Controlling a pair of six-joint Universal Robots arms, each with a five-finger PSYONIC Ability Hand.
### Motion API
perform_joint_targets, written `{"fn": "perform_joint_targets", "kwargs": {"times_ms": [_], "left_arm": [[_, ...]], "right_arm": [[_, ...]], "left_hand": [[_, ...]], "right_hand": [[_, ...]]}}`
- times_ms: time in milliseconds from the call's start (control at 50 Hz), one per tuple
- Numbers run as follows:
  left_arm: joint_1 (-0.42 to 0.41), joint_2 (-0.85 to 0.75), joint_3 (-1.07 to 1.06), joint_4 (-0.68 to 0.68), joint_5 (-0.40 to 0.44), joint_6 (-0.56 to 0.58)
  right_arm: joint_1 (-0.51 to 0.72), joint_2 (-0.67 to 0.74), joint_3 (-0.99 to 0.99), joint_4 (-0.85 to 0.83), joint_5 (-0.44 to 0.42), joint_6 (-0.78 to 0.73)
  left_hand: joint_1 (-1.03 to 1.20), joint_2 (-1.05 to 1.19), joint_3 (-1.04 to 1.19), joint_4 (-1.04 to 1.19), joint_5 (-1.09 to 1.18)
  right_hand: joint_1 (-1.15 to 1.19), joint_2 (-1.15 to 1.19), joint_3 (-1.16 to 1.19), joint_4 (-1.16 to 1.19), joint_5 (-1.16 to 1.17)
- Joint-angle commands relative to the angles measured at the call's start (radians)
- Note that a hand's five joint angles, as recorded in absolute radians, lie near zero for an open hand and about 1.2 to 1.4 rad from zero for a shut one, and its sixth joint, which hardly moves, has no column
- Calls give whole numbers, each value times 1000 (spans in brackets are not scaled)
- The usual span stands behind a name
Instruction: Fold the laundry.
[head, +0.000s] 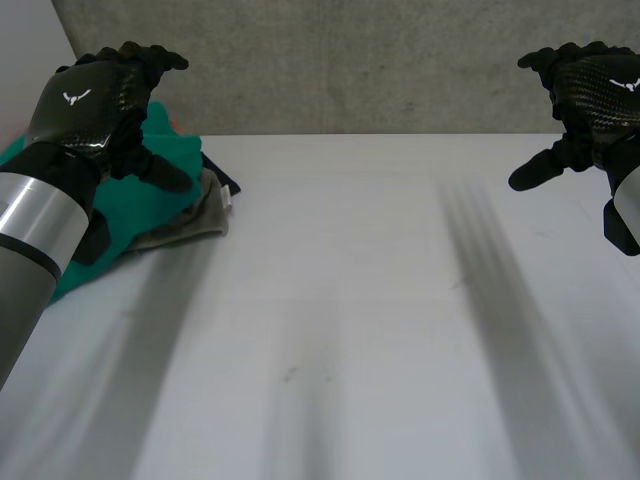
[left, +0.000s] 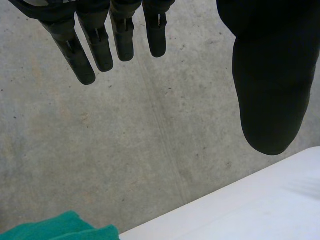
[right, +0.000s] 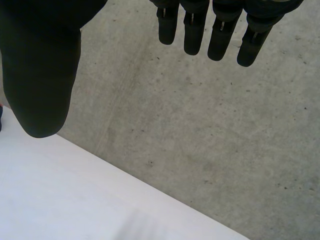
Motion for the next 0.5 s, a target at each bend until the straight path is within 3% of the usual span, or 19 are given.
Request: {"fn": "perform_joint_targets", "kwargs": {"times_ms": [20, 340, 500], "left_arm": [[0, 2, 1, -1, 0, -1], [18, -36, 47, 8, -1, 33], [173, -315, 188, 80, -9, 338]], "right_arm": [[0, 0, 0, -1, 0, -1], [0, 5, 3, -1, -6, -3], [-1, 16, 6, 1, -9, -29]], "left_hand": [[-106, -102, -100, -100, -97], [-62, -58, -56, -56, -53], [-45, -40, -39, -38, -35]], "right_hand": [[-93, -92, -105, -105, -100], [-93, -92, -105, -105, -100], [-93, -92, -105, -105, -100]]}}
